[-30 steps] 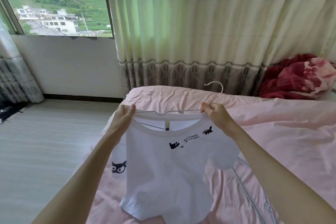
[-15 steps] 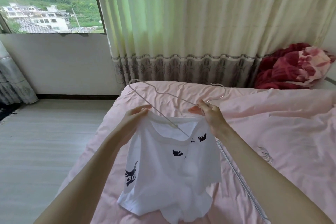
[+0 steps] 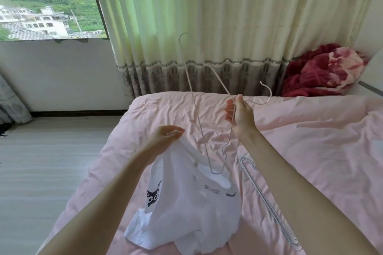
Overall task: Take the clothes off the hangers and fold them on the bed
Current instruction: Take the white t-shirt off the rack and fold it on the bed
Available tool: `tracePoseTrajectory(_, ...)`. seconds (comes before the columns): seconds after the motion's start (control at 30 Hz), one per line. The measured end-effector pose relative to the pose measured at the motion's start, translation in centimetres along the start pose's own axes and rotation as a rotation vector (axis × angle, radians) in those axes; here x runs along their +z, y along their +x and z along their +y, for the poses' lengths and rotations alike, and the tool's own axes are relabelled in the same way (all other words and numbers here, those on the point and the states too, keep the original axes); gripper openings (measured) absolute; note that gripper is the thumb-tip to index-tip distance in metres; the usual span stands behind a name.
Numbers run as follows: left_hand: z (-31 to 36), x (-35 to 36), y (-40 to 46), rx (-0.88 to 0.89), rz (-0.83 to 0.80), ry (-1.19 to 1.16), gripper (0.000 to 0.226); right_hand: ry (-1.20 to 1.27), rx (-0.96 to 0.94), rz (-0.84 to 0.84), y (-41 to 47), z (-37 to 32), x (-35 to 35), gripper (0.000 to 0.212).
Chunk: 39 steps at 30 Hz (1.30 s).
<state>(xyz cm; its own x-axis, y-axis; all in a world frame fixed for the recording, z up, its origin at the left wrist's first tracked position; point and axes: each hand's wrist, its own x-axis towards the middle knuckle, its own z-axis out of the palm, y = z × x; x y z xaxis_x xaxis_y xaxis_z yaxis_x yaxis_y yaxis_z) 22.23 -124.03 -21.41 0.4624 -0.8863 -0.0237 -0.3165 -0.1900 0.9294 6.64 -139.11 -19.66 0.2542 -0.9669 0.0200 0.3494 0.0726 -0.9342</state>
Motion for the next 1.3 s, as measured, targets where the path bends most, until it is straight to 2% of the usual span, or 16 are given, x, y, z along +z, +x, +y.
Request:
tracePoseTrajectory(0.1,-0.7,1.0,0.5,-0.042,-0.033,0.067,0.021,-0.021,0.051,0.06,0.5,0.3,-1.5,0.042)
tracePoseTrajectory(0.27,-2.7,2.6,1.0,-0.158,-0.103,0.201,0.032,-0.311,0.144,0.096,1.9,5.3,-8.2,0.036)
tracePoseTrajectory(0.33,-3.6,3.6,0.9,-0.185,-0.149,0.217,0.028,-0.417,0.21,0.106,1.6,8.0,-11.1,0.031)
tracePoseTrajectory(0.43,-5.5,5.9,1.7,-0.255,-0.19,0.23,0.02,-0.603,0.279,0.148,2.2,12.5,-15.7,0.034)
tracePoseTrajectory(0.7,-10.5,10.6,5.4,-0.446,-0.174,0.256,0.026,-0.66,0.53,0.319,5.8,20.7,-26.1,0.025)
tracePoseTrajectory(0.8,-13.0,11.3,6.8,-0.452,-0.196,0.326,0.041,-0.63,0.566,0.384,7.4,22.3,-28.1,0.02)
tracePoseTrajectory(0.9,-15.0,12.0,7.7,-0.44,-0.211,0.383,0.044,-0.612,0.591,0.468,8.9,24.1,-29.7,0.023)
tracePoseTrajectory(0.97,-15.5,12.4,7.9,-0.446,-0.217,0.378,0.04,-0.662,0.627,0.469,9.5,25.0,-30.8,0.029)
tracePoseTrajectory(1.1,-13.3,13.9,7.8,-0.435,-0.183,0.316,0.016,-0.84,0.679,0.425,9.8,26.4,-32.6,0.04)
tracePoseTrajectory(1.23,-11.9,14.9,7.7,-0.424,-0.208,0.28,0.024,-0.948,0.682,0.458,9.4,25.8,-32.5,0.041)
tracePoseTrajectory(1.3,-11.8,15.1,7.8,-0.437,-0.186,0.296,0.02,-0.972,0.687,0.461,8.8,25.2,-32.0,0.04)
